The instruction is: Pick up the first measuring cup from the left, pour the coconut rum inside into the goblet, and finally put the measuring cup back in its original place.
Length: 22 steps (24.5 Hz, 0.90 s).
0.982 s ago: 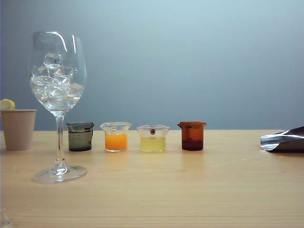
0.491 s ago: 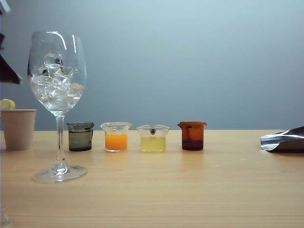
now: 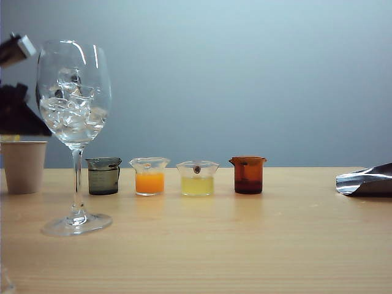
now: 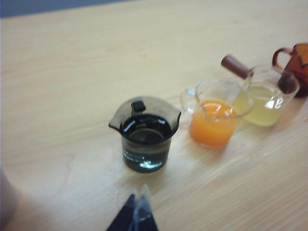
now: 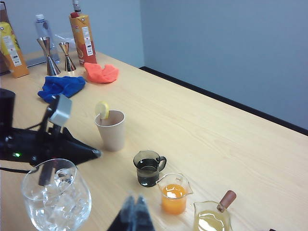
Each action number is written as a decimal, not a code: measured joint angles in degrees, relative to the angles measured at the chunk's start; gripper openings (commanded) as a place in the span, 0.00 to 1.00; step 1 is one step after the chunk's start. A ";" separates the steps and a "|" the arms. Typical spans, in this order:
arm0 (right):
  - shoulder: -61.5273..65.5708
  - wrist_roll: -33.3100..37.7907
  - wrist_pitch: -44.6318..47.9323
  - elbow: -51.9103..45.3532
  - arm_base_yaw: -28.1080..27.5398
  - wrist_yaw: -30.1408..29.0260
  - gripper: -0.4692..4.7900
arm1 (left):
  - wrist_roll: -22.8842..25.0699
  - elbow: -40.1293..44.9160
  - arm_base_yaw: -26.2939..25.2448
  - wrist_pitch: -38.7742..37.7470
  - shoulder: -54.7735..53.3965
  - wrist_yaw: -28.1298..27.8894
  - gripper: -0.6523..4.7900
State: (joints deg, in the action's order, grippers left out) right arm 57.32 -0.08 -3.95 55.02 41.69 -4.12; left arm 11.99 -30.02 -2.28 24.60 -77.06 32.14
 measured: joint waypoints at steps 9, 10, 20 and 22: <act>0.42 -0.24 0.04 0.00 -0.07 -0.02 0.08 | 0.00 0.00 3.39 9.20 -12.94 0.00 0.37; 0.42 -0.26 0.04 0.00 -0.07 -0.02 0.08 | 0.04 0.00 4.35 11.32 -14.97 -0.31 0.37; 0.42 -0.28 -1.16 0.00 -0.20 -0.02 0.08 | -0.04 0.00 6.36 21.59 -20.61 -7.37 1.00; 0.42 -0.28 -1.27 0.00 -0.17 -0.02 0.08 | 0.00 0.00 6.38 23.45 -21.31 -7.50 1.00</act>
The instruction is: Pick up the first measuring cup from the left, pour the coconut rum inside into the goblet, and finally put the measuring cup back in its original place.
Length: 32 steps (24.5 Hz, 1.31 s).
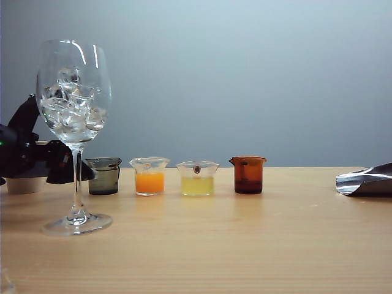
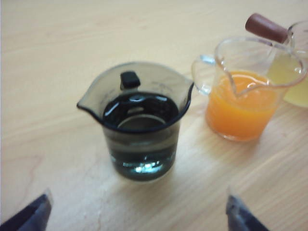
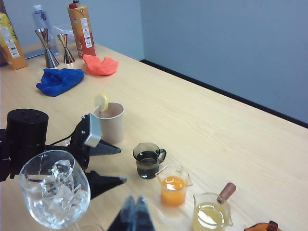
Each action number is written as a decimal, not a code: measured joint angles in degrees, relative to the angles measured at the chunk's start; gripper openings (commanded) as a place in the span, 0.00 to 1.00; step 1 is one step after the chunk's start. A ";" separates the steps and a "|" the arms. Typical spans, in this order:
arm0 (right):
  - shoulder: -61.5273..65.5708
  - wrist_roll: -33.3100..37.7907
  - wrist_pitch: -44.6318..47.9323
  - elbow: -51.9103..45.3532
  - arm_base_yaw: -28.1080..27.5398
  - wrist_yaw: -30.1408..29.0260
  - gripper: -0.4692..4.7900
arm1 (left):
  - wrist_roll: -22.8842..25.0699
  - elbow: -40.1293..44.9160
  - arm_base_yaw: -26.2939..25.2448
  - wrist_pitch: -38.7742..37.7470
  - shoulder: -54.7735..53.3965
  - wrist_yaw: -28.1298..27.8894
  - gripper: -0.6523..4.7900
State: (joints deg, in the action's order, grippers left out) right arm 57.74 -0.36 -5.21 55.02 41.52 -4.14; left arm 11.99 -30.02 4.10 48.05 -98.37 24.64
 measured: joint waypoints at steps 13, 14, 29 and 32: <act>0.55 -0.61 -3.45 -0.09 0.00 0.02 0.08 | -3.69 -7.56 4.72 4.87 -11.06 -5.44 1.00; 0.55 -0.61 -3.48 -0.09 0.00 0.02 0.08 | -3.69 -7.78 4.70 4.85 -11.17 -5.60 1.00; 0.59 -0.63 -3.43 -0.07 0.00 0.02 0.08 | -5.11 -11.43 4.92 5.40 -13.29 -7.82 1.00; 0.59 -0.63 -3.26 -0.26 0.00 0.02 0.08 | -5.79 -11.50 4.94 5.16 -14.62 -7.82 1.00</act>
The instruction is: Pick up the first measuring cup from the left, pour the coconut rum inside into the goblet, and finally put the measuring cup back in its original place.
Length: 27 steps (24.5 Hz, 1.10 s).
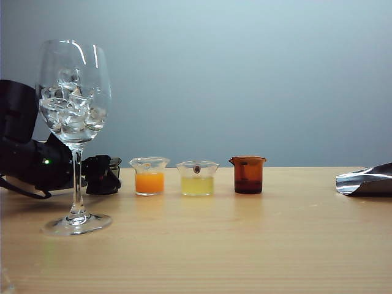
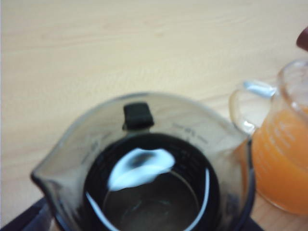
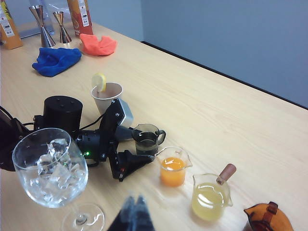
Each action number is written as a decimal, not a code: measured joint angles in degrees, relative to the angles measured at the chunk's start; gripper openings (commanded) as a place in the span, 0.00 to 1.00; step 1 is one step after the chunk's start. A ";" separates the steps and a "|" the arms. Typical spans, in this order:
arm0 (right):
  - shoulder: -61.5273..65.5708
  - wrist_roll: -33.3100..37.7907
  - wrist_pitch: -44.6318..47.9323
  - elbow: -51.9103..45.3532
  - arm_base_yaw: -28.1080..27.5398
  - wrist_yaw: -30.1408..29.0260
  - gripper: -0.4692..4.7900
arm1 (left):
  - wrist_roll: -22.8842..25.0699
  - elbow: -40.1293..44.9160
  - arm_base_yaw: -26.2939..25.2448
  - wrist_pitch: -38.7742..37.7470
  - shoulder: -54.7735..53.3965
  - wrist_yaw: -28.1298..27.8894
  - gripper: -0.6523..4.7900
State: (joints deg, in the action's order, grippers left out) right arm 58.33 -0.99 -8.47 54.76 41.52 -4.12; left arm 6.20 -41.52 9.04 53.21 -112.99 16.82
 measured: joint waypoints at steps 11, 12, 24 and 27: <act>0.11 0.00 -0.48 -0.87 0.00 0.00 0.08 | -3.50 -0.83 0.20 2.71 -1.27 -0.09 1.00; 0.11 0.00 -0.50 -0.87 0.00 0.00 0.08 | -3.50 -1.01 0.35 2.78 -1.44 -0.15 1.00; 0.11 0.00 -1.09 -0.87 0.00 0.00 0.08 | -3.52 -2.69 2.12 3.56 -3.52 -2.05 1.00; 0.11 0.00 -1.11 -0.87 0.00 0.00 0.08 | -3.52 -2.69 2.12 3.54 -3.52 -4.07 1.00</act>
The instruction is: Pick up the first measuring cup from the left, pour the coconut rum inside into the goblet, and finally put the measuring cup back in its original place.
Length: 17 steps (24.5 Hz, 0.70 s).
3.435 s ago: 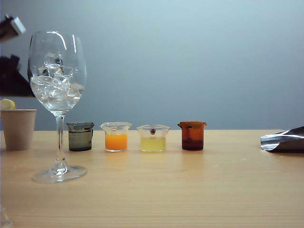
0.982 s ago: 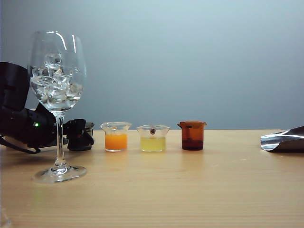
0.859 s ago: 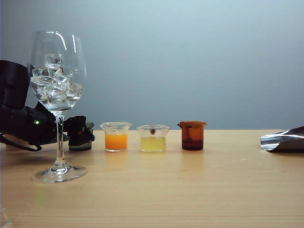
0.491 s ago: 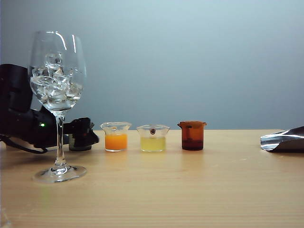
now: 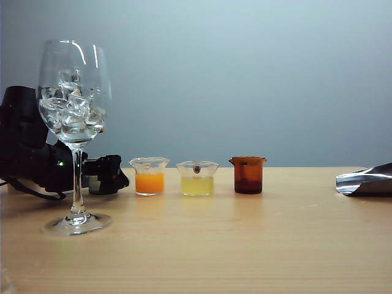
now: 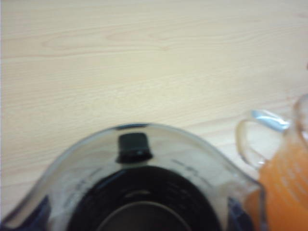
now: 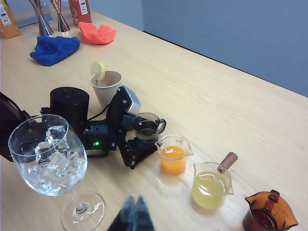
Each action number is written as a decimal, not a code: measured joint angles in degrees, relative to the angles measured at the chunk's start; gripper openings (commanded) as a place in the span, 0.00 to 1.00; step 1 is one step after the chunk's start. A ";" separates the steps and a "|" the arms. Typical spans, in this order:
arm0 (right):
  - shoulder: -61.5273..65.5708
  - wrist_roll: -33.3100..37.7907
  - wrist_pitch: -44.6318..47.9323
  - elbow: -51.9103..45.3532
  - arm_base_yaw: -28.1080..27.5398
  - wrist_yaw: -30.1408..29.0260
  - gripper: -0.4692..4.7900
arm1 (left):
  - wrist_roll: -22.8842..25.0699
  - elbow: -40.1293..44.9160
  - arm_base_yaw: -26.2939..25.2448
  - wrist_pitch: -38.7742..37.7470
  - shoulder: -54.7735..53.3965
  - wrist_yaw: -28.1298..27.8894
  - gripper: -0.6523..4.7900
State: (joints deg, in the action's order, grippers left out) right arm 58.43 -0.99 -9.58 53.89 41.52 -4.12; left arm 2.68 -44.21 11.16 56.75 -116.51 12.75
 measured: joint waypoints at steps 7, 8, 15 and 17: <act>0.00 0.00 -0.24 0.00 0.00 -0.02 0.08 | 0.00 0.00 0.02 0.02 0.00 -1.31 0.72; 0.00 0.00 -0.24 0.00 0.00 0.00 0.08 | -0.20 0.00 0.04 0.02 0.00 -1.40 0.72; 0.00 0.00 -0.42 0.00 0.00 -0.02 0.08 | -0.35 -0.09 0.07 0.83 0.07 -1.42 0.44; 0.00 0.00 -0.61 0.00 0.00 -0.02 0.08 | -0.42 -0.09 0.04 1.03 0.02 -1.44 0.44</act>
State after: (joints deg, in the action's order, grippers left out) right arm 58.43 -0.99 -10.20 53.89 41.52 -4.14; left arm 2.26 -44.29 11.20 57.78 -116.49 11.31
